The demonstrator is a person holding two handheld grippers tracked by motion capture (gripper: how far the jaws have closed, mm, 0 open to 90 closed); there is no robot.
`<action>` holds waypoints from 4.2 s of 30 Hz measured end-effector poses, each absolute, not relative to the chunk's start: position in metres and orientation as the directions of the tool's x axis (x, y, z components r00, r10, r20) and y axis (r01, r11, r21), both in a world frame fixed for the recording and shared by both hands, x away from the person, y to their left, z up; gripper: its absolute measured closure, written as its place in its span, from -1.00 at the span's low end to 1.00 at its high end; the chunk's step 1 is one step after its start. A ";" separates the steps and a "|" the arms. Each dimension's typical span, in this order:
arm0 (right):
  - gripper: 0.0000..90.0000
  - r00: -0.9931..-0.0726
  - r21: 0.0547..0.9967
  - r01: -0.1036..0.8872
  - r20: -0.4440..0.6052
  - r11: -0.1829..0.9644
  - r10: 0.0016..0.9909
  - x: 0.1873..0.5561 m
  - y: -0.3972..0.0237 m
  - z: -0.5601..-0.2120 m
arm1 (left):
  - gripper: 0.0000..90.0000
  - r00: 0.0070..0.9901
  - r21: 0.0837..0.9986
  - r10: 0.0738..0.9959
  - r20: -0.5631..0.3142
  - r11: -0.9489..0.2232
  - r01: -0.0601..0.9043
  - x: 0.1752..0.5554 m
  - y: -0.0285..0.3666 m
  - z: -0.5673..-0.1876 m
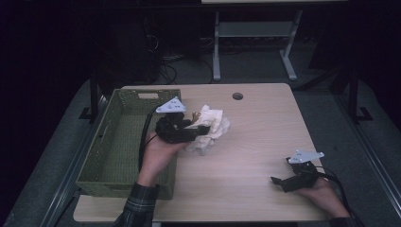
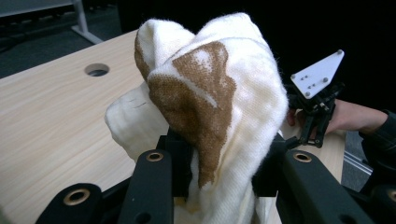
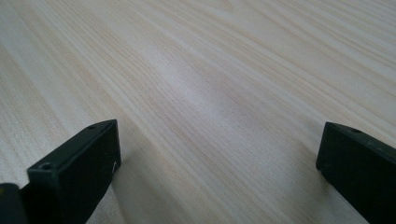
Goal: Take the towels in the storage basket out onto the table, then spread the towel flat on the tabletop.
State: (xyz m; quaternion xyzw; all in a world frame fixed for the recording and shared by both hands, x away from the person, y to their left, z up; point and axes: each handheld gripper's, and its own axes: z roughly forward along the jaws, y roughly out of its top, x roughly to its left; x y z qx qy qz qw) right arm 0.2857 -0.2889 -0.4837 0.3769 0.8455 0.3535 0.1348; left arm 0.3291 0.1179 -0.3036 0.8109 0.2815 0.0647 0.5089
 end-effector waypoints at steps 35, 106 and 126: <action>-1.00 -0.682 0.701 0.540 0.038 0.467 0.731 0.287 -0.288 -0.484 | 0.46 0.882 0.781 0.424 -0.204 -0.472 0.408 0.332 0.019 -0.372; -1.00 -0.681 0.701 0.539 0.037 0.467 0.731 0.287 -0.288 -0.484 | 0.93 0.834 0.837 0.549 -0.048 -0.434 0.334 0.326 0.032 -0.410; 0.39 -0.829 0.801 0.405 0.119 0.441 0.546 0.295 -0.255 -0.446 | 0.93 0.759 0.809 0.648 -0.064 -0.412 0.420 0.339 0.048 -0.419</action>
